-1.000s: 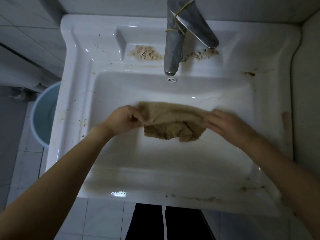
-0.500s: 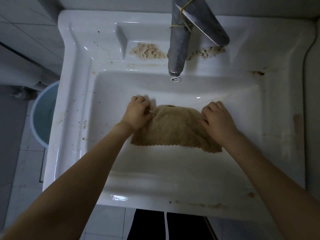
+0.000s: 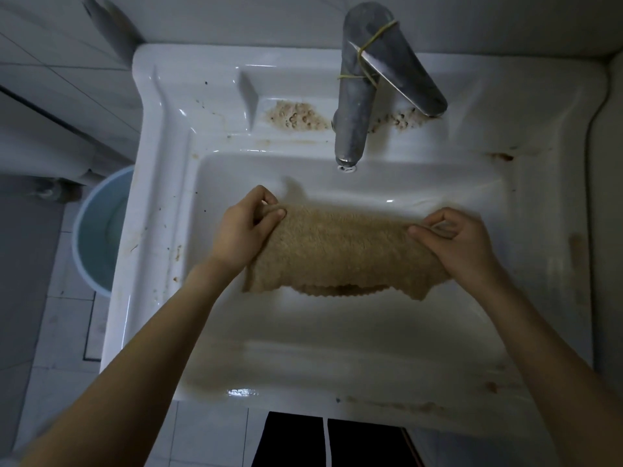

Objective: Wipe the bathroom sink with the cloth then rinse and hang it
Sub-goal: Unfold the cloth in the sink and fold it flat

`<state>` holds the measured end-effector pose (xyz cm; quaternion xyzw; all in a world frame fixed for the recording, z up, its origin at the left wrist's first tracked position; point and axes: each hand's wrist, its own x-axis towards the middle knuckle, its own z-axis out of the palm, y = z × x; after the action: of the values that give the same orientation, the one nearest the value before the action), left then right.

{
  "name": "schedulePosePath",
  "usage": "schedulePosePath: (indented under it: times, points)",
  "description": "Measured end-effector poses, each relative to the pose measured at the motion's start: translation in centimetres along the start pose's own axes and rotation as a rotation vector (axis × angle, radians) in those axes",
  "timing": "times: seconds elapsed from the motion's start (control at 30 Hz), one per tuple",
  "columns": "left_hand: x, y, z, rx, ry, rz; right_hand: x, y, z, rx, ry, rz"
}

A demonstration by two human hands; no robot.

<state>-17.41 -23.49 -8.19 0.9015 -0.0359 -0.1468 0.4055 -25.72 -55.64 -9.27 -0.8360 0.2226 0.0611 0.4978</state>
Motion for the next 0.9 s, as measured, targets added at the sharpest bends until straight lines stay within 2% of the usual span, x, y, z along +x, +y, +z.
schedulePosePath:
  times: [0.07, 0.17, 0.23, 0.37, 0.43, 0.53, 0.6, 0.73, 0.9]
  points:
    - [0.5, -0.8, 0.3, 0.129, -0.018, 0.051, 0.8, 0.7, 0.8, -0.143, 0.004, -0.072]
    - [0.9, -2.3, 2.4, 0.265, -0.105, -0.004, 2.3, 2.2, 3.0, -0.475, -0.071, -0.225]
    - [0.8, -2.7, 3.5, 0.277, -0.098, -0.052, 2.6, 2.2, 3.9, -0.681, -0.07, -0.301]
    - [0.2, -2.8, 3.9, 0.27, -0.022, -0.129, 0.9, 1.4, 4.4, -0.879, 0.107, -0.444]
    - [-0.4, -2.6, 4.1, 0.26, -0.016, -0.171, -0.3, 1.7, 4.7, -0.996, 0.025, -0.517]
    - [-1.2, -2.4, 4.3, 0.306, -0.035, -0.117, -1.5, 3.3, 5.0, -1.16, -0.188, -0.449]
    - [-1.3, -2.5, 4.3, 0.362, -0.083, -0.066, -1.7, 4.2, 5.1, -1.202, -0.239, -0.409]
    - [-0.8, -1.0, 4.4, 0.153, -0.071, -0.07, -1.6, 3.6, 4.7, -1.203, -0.249, -0.394]
    - [-1.3, 4.5, 8.3, -0.074, -0.131, 0.011, -3.0, 3.3, 3.1, -1.229, -0.128, -0.301]
